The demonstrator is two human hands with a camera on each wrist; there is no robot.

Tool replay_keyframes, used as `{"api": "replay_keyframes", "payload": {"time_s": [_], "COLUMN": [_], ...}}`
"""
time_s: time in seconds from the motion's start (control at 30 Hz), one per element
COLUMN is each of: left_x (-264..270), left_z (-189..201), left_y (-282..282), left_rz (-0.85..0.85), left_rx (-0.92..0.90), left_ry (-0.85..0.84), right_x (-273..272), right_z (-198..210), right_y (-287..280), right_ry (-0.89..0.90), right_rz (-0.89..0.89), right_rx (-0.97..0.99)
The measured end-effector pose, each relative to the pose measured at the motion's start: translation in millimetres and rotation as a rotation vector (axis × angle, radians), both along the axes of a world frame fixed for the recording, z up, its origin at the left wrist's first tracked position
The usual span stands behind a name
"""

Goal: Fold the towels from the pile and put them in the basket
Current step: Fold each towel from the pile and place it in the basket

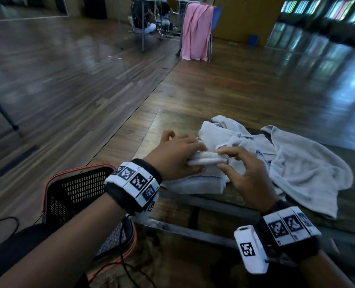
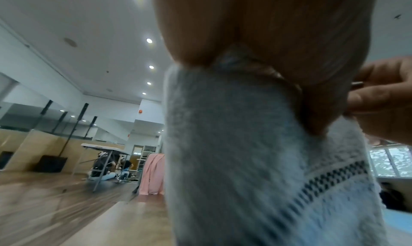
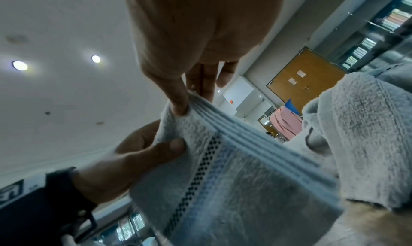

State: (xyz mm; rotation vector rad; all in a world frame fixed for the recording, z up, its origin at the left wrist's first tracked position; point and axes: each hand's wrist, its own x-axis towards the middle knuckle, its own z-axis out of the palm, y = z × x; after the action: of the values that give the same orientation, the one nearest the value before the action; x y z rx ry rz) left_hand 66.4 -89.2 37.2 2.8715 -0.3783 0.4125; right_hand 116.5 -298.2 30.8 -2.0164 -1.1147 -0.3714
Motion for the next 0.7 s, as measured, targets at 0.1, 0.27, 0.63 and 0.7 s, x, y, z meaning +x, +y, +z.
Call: {"api": "replay_keyframes", "payload": {"time_s": [0.1, 0.27, 0.63, 0.7], "left_x": [-3.4, -1.9, 10.5, 17.2], "left_z": [0.0, -4.1, -48.8, -60.3], "left_y": [-8.0, -2.4, 45.0, 48.8], "left_rz": [-0.03, -0.101, 0.377, 0.45], "left_rx": [-0.067, -0.414, -0.832, -0.858], "left_ry": [0.091, 0.099, 0.561, 0.584], "right_x": [-5.5, 11.0, 65.2, 75.3], "right_z": [-3.6, -24.2, -49.7, -55.7], "right_y": [-8.7, -26.3, 4.4, 17.9], "right_ry": [0.157, 0.473, 0.835, 0.804], "right_rz": [-0.022, -0.062, -0.114, -0.161], "right_rx": [-0.038, -0.527, -0.042, -0.12]}}
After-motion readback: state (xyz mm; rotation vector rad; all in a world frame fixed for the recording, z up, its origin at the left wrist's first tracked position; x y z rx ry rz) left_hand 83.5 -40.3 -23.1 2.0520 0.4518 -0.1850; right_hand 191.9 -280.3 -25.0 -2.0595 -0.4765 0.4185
